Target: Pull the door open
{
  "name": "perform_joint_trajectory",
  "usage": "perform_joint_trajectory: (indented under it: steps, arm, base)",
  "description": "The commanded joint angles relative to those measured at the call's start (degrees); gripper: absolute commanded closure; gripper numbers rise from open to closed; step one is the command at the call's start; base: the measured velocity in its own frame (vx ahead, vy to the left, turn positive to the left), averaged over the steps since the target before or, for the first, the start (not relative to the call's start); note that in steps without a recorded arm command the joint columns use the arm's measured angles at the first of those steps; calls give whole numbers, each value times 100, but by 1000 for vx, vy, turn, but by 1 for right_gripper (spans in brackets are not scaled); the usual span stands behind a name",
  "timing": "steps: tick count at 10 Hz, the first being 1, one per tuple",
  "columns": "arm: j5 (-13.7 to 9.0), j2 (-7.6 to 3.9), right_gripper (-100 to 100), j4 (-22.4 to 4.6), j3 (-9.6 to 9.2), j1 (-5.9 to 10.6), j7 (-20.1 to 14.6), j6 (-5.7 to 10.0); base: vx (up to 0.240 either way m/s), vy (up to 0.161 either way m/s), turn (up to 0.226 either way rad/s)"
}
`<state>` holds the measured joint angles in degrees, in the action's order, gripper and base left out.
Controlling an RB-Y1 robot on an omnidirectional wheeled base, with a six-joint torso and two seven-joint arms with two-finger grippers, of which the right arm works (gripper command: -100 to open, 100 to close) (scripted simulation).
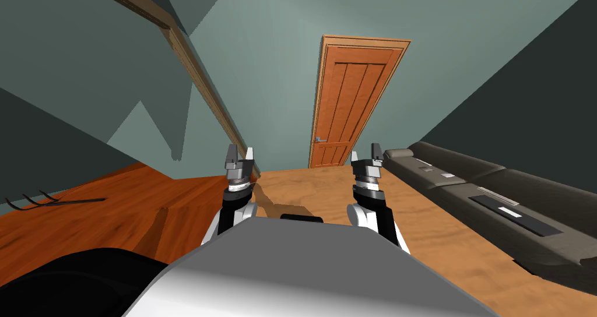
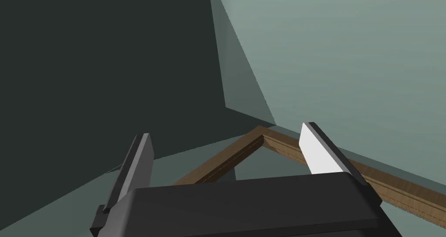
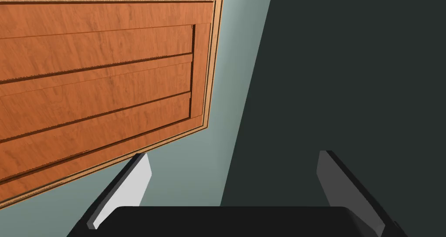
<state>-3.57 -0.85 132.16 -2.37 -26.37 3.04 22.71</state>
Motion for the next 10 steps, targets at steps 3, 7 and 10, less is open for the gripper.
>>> perform_joint_trajectory:
  steps: [3, 7, 10]
  arm:
    - [-4, -88, -100, -347, 17, 98, -48, 92]
    - [-12, -211, -100, -930, 47, 261, -130, 247]
    - [-16, -271, -100, -1268, 63, 356, -177, 337]
  base:
    - [76, -21, 34]
    - [111, -12, 44]
    - [98, -23, 32]
